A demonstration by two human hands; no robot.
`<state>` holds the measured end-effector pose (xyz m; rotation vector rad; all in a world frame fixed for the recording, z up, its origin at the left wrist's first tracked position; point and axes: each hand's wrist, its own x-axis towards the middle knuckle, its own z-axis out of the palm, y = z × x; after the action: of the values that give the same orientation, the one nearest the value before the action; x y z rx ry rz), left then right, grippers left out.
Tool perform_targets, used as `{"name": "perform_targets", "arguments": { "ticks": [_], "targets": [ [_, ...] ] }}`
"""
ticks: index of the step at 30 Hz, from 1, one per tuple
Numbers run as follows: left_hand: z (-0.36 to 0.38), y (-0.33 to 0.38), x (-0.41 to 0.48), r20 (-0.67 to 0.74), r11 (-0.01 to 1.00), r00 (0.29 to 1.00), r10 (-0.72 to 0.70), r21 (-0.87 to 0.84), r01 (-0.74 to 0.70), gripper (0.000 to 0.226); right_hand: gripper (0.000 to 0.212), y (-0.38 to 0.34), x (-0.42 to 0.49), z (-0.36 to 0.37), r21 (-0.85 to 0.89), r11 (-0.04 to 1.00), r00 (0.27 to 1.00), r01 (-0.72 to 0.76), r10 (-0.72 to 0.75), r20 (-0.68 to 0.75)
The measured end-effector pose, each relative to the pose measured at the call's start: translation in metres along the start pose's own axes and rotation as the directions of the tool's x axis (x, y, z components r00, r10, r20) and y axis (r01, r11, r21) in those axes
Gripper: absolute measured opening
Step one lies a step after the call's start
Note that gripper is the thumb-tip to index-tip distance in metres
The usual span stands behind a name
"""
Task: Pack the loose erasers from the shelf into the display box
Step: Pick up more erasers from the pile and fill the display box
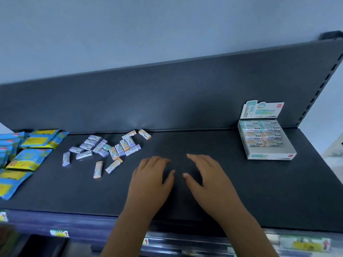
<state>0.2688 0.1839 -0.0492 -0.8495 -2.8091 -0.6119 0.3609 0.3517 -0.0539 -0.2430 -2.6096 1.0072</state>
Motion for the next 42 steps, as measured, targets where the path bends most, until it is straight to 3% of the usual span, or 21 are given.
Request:
{"name": "perform_targets", "arguments": {
  "ticks": [12,29,42],
  "targets": [
    [-0.001,-0.038,0.036,-0.033,0.994,0.995,0.091,-0.066,-0.093,0.038,0.051,-0.021,0.023,0.042,-0.111,0.993,0.999,-0.031,0.029,-0.021],
    [-0.068,-0.273,0.075,-0.011,0.988,0.996,0.093,-0.120,-0.094,0.021,0.041,-0.158,0.103,0.201,-0.255,0.957,0.989,-0.142,0.146,0.000],
    [-0.084,-0.296,0.079,0.108,0.975,0.979,0.171,-0.162,-0.153,0.031,0.024,-0.182,0.113,0.225,-0.284,0.929,0.971,-0.236,0.240,-0.020]
  ]
}}
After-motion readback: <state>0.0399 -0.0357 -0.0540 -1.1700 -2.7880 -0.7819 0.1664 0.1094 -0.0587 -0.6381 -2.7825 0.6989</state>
